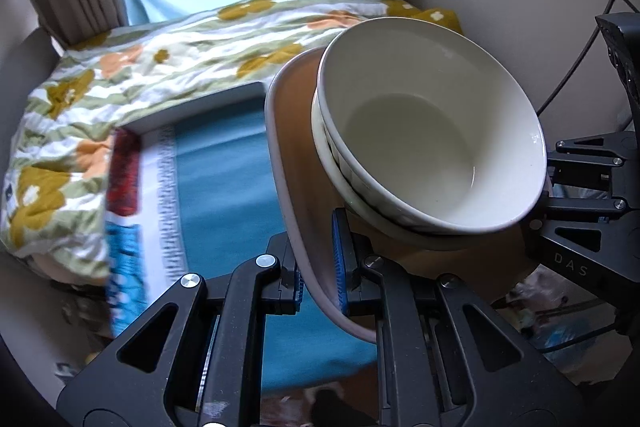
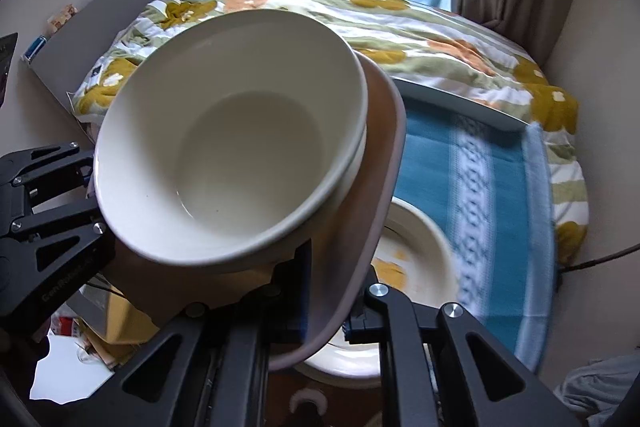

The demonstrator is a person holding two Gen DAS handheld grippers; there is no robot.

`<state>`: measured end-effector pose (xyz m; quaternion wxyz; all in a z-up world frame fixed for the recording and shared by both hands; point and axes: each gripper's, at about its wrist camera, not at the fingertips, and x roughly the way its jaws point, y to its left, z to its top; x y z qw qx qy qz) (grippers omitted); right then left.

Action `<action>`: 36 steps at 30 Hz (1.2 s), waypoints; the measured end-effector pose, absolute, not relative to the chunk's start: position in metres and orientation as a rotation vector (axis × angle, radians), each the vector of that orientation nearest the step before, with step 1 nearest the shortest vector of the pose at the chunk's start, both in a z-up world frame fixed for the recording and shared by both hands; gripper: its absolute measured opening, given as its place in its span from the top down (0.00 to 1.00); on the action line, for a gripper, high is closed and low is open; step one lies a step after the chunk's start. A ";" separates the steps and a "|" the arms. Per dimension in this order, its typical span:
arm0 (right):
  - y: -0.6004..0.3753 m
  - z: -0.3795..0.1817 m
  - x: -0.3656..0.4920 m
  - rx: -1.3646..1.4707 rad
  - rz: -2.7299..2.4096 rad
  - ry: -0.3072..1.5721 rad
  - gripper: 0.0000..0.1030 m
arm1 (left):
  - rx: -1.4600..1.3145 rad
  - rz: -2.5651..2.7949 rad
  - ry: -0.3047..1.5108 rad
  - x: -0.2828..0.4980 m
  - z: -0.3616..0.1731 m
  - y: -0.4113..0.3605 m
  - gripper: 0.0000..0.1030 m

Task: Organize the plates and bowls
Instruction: 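Lift the bowl stack with both grippers and carry it over the plate stack, then lower the bowl stack onto the duck plate and open both grippers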

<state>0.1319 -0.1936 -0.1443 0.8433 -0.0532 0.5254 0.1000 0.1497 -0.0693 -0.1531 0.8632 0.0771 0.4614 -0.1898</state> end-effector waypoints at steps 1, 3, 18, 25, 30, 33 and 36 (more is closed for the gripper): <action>-0.205 -0.147 0.129 -0.116 0.207 1.118 0.89 | 0.153 -0.400 0.974 0.147 -0.157 -0.082 0.90; -0.224 -0.154 0.124 -0.120 0.203 1.137 0.89 | 0.140 -0.399 0.988 0.140 -0.166 -0.101 0.90; -0.273 -0.224 0.118 -0.121 0.237 1.218 0.89 | 0.102 -0.340 1.113 0.126 -0.249 -0.150 0.90; -0.277 -0.234 0.119 -0.092 0.236 1.221 0.89 | 0.104 -0.323 1.104 0.126 -0.256 -0.150 0.90; -0.279 -0.239 0.117 -0.061 0.227 1.228 0.89 | 0.118 -0.315 1.099 0.126 -0.257 -0.151 0.90; -0.280 -0.238 0.117 -0.044 0.219 1.225 0.89 | 0.125 -0.313 1.107 0.127 -0.257 -0.151 0.90; -0.280 -0.238 0.118 -0.032 0.211 1.238 0.89 | 0.138 -0.303 1.115 0.128 -0.255 -0.152 0.90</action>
